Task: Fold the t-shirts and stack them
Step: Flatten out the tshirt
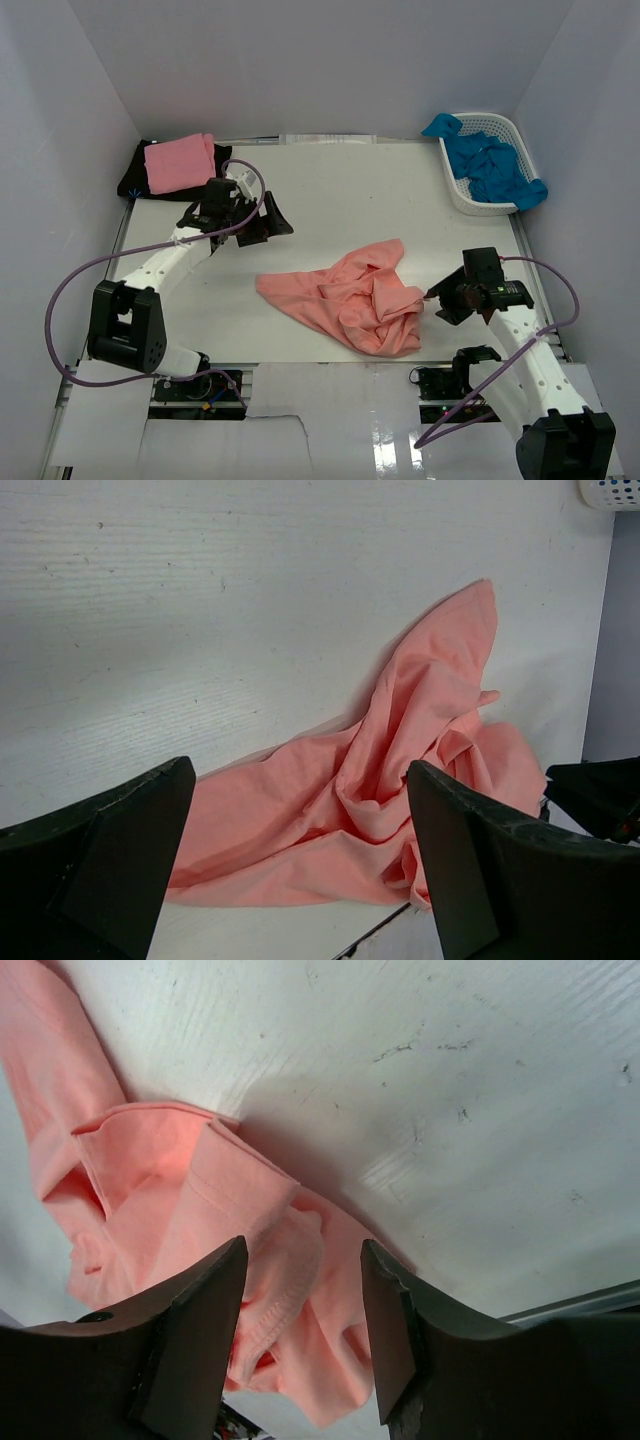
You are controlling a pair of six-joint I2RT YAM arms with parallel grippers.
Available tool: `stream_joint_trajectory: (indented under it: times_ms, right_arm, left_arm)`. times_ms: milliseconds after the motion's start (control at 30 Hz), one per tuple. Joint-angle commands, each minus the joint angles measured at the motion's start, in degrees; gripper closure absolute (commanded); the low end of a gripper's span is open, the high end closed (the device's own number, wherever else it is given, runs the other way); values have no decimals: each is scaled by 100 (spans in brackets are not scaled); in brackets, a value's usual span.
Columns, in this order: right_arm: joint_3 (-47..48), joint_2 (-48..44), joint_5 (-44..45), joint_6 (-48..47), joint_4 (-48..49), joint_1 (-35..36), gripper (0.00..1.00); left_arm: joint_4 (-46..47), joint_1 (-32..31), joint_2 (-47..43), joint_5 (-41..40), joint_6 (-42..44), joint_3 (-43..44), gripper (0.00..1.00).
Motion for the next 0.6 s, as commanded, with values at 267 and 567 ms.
stream_joint_trajectory:
  times_ms: [267,567]
  right_arm:
    - [-287,269,144,37,586,-171,44]
    - [-402,181,-41,248,903,-180,44]
  left_arm:
    - [287,28,-340,178,-43,-145,2]
    - [287,37,-278,231,53,-66,2]
